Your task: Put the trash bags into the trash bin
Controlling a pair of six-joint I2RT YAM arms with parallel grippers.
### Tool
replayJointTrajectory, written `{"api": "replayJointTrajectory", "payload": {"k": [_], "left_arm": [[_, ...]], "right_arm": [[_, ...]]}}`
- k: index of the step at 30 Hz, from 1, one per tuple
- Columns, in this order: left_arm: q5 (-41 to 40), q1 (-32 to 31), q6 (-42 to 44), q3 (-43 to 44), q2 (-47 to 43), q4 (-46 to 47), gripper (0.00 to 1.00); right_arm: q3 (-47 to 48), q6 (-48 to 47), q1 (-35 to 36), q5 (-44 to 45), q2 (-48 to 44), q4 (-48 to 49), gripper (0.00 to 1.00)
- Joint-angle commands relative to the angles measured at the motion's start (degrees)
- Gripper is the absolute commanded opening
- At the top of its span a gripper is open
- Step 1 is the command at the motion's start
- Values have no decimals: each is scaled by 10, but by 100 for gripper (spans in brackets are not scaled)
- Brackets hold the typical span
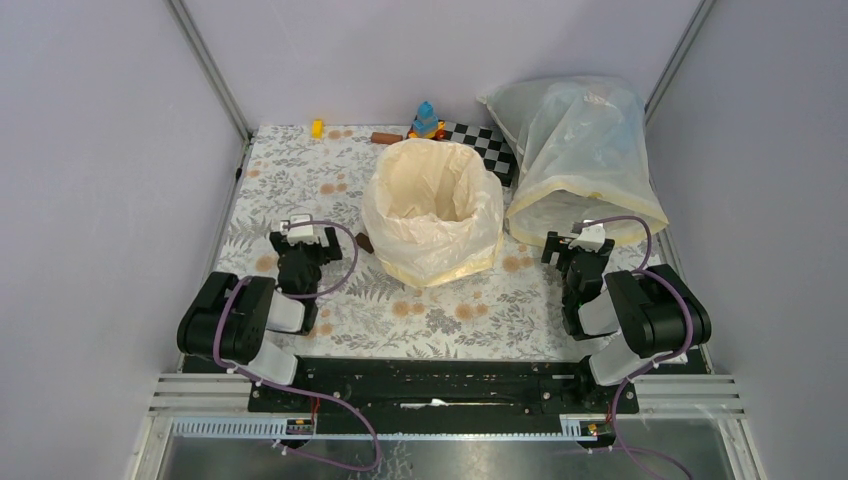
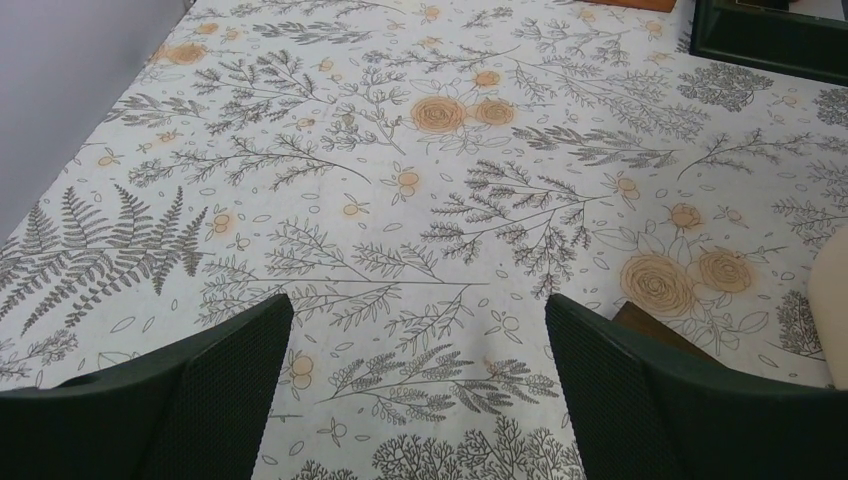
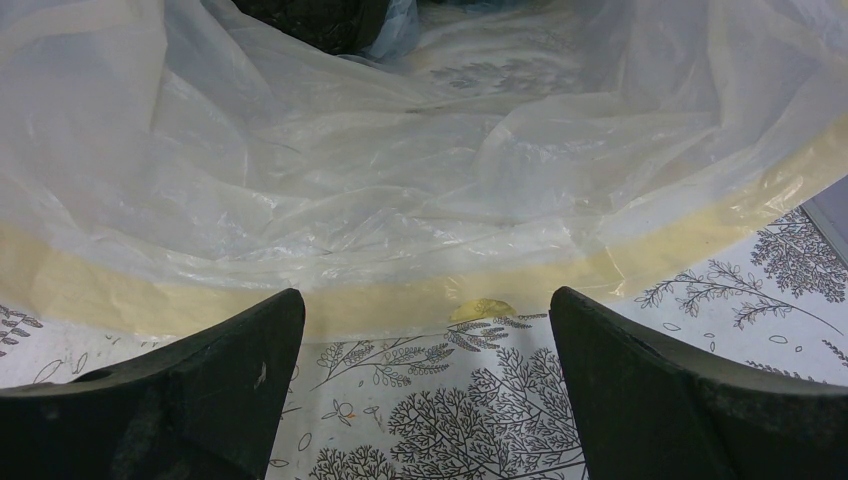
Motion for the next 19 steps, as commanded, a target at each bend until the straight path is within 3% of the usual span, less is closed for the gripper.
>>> {"api": "replayJointTrajectory", "payload": {"k": [1,19], "left_arm": [[25,15,-3,39,-3,-20,99],[47,26,-8,47,-1,-33,99]], "right_arm": [[10,-6,-3,21,-6,38,100],[10,-6,-3,21,-6,38,100]]}}
